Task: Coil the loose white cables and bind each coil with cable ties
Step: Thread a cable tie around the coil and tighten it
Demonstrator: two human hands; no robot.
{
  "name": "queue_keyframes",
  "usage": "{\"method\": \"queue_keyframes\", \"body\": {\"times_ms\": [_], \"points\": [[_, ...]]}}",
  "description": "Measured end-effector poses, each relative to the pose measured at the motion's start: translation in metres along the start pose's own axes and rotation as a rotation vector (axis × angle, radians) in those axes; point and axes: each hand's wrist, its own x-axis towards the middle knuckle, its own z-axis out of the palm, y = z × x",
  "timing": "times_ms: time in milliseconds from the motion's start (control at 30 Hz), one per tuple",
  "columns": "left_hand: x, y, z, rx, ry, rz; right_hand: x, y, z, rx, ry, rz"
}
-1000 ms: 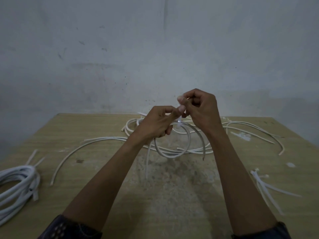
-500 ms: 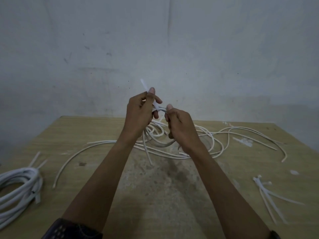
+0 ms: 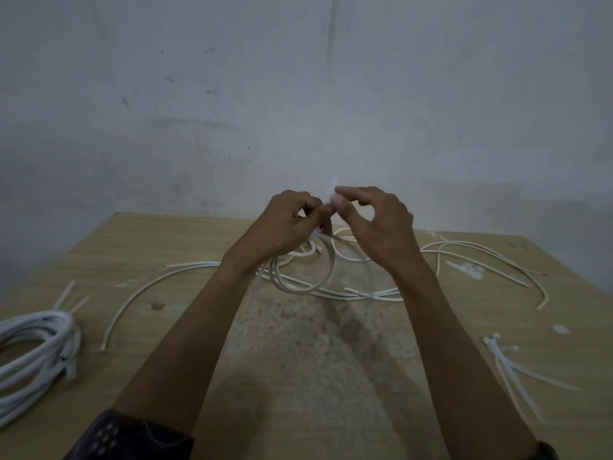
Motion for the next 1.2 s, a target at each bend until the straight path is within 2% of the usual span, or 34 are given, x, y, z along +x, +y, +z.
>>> {"method": "queue_keyframes", "body": {"times_ms": [33, 133, 333, 500, 567, 667, 700, 733, 833, 900, 967, 1033, 1067, 1100, 1133, 1200], "points": [[0.000, 0.001, 0.002, 0.008, -0.026, 0.001, 0.001, 0.000, -0.002, 0.010, 0.005, -0.028], [-0.001, 0.010, 0.009, -0.023, -0.068, 0.006, 0.003, -0.004, -0.007, 0.313, 0.040, -0.038], [-0.003, 0.022, 0.002, -0.237, -0.123, -0.035, 0.008, -0.005, -0.007, 0.513, 0.240, 0.015], [-0.005, 0.018, 0.004, -0.282, -0.133, -0.087, 0.009, -0.001, -0.006, 0.616, 0.286, 0.163], [-0.004, 0.010, 0.004, -0.308, -0.066, -0.134, 0.009, 0.006, 0.005, 0.619, 0.186, 0.297], [0.002, -0.008, -0.006, -0.392, 0.168, -0.239, -0.001, 0.015, 0.026, 0.487, -0.303, 0.447], [0.003, -0.012, -0.010, -0.390, 0.240, -0.251, -0.006, 0.013, 0.032, 0.518, -0.418, 0.457], [0.003, -0.016, -0.012, -0.388, 0.300, -0.251, -0.009, 0.010, 0.039, 0.609, -0.444, 0.450], [0.004, -0.024, -0.006, -0.514, 0.409, -0.278, -0.007, -0.003, 0.057, 0.904, -0.200, 0.485], [0.006, -0.028, -0.002, -0.608, 0.418, -0.329, 0.000, -0.006, 0.066, 1.007, -0.072, 0.531], [0.009, -0.035, -0.003, -0.766, 0.336, -0.430, 0.007, -0.003, 0.073, 1.118, 0.029, 0.612], [0.007, -0.046, 0.000, -0.918, 0.143, -0.608, 0.016, 0.005, 0.084, 1.227, 0.133, 0.702], [0.008, -0.054, 0.005, -1.000, 0.099, -0.668, 0.022, 0.009, 0.092, 1.214, 0.171, 0.745], [0.013, -0.063, 0.012, -1.093, 0.140, -0.712, 0.028, 0.014, 0.104, 1.143, 0.191, 0.776], [0.021, -0.074, 0.017, -1.146, 0.233, -0.747, 0.038, 0.024, 0.119, 1.020, 0.197, 0.777], [0.044, -0.096, 0.018, -1.108, 0.425, -0.794, 0.057, 0.042, 0.144, 0.708, 0.206, 0.649]]}}
